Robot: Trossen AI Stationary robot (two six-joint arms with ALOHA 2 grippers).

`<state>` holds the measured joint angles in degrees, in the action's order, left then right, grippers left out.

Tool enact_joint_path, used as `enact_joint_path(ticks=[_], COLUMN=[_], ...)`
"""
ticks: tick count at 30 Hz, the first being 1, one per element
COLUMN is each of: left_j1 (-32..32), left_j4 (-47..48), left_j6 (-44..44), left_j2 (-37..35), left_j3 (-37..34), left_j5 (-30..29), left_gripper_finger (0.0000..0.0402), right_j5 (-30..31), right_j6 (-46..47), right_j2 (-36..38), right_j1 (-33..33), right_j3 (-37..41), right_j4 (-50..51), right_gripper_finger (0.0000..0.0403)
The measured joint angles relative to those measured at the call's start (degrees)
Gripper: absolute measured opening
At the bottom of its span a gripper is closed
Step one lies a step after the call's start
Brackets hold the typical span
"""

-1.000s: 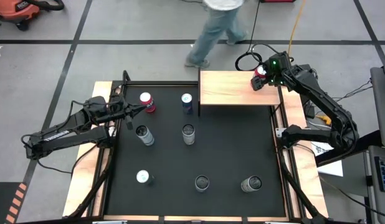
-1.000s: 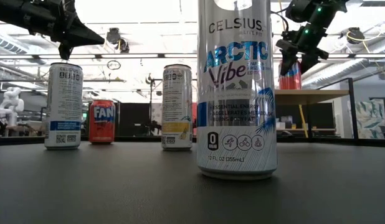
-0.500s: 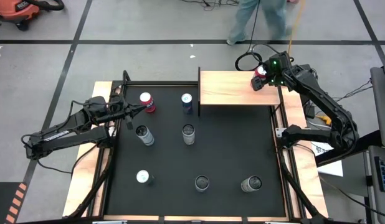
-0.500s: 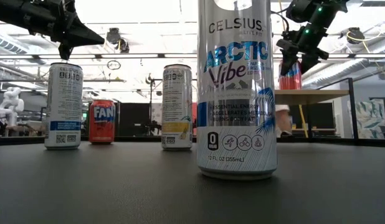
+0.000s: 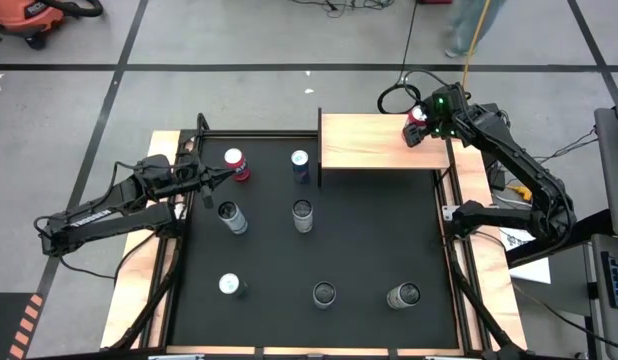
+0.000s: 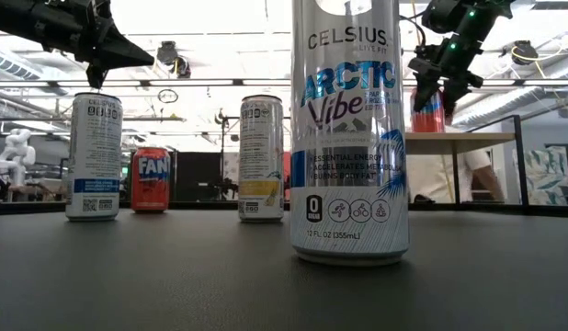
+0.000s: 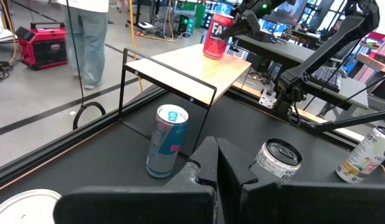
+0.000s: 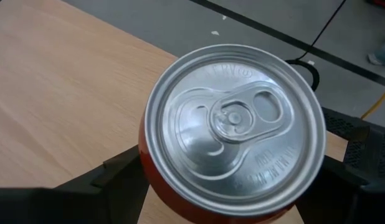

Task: Place canned beverage on shelf
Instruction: Put the right red soda can on the shelf

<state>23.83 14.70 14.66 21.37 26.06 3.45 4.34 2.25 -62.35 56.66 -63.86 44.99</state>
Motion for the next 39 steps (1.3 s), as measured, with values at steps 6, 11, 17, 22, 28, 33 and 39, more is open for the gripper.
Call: enact_joint_path(ticks=[6, 11, 17, 22, 28, 33, 39], left_j1=[-0.02, -0.02, -0.02, 0.0, -0.02, -0.02, 0.0], left_j4=[0.0, 0.0, 0.0, 0.0, -0.02, 0.0, -0.02], left_j6=[0.0, 0.0, 0.0, -0.02, 0.0, 0.04, 0.04], left_j2=[0.0, 0.0, 0.0, 0.02, 0.0, 0.01, 0.01], left_j3=[0.0, 0.0, 0.0, 0.0, 0.0, 0.0, 0.0], left_j5=[0.0, -0.01, -0.01, -0.01, 0.01, 0.0, 0.0], left_gripper_finger=[0.0, 0.0, 0.0, 0.0, 0.0, 0.0, 0.0], right_j5=[0.04, 0.04, 0.04, 0.07, 0.07, 0.07, 0.05], right_j6=[-0.25, -0.42, -0.53, -1.04, -1.04, -1.02, 1.22], right_j2=[0.0, -0.07, -0.07, -0.07, -0.04, -0.04, 0.0], right_j1=[0.0, -0.01, -0.02, -0.04, -0.04, -0.04, -0.04], right_j3=[0.0, 0.07, 0.07, -1.12, -4.31, -6.74, -9.68], right_j4=[0.1, 0.52, 0.3, 2.02, 6.46, 10.89, 15.28], right_gripper_finger=[0.0323, 0.0364, 0.0393, 0.039, 0.039, 0.0389, 0.0389])
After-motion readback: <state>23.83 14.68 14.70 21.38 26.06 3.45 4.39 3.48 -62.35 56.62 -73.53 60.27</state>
